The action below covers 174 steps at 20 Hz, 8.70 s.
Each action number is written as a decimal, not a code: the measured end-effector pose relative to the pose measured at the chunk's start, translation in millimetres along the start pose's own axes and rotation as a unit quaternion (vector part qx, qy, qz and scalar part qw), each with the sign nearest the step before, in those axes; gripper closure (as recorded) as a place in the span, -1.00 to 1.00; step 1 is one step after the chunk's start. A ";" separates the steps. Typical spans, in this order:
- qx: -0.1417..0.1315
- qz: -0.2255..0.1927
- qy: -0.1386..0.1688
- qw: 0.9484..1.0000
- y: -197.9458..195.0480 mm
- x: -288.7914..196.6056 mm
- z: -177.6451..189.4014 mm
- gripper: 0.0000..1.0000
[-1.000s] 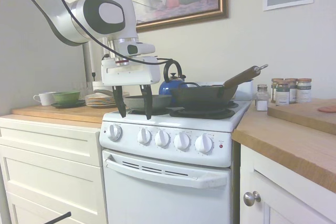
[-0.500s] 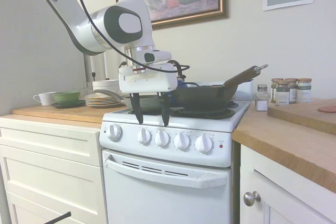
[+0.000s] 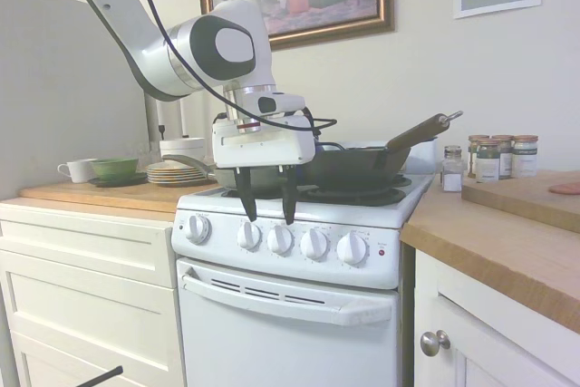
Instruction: Turn on the stove on the top right
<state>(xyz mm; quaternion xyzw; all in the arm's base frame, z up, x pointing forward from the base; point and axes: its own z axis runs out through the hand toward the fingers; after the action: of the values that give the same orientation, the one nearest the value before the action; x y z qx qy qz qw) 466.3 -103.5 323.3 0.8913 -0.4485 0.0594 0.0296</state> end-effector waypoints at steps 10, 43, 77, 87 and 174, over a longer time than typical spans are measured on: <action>-0.006 0.001 0.020 1.000 9.0 13.6 6.7 1.00; -0.023 0.033 0.064 0.997 0.8 53.6 27.8 1.00; -0.025 0.038 0.034 0.998 -3.5 57.2 41.5 1.00; -0.019 0.039 0.027 0.999 -1.7 58.8 41.5 1.00; 0.012 0.014 0.022 1.000 1.3 -4.2 -16.9 -1.00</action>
<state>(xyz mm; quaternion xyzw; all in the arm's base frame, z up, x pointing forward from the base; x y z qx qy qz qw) 461.5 -99.1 339.5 0.8839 -0.4590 0.0853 0.0278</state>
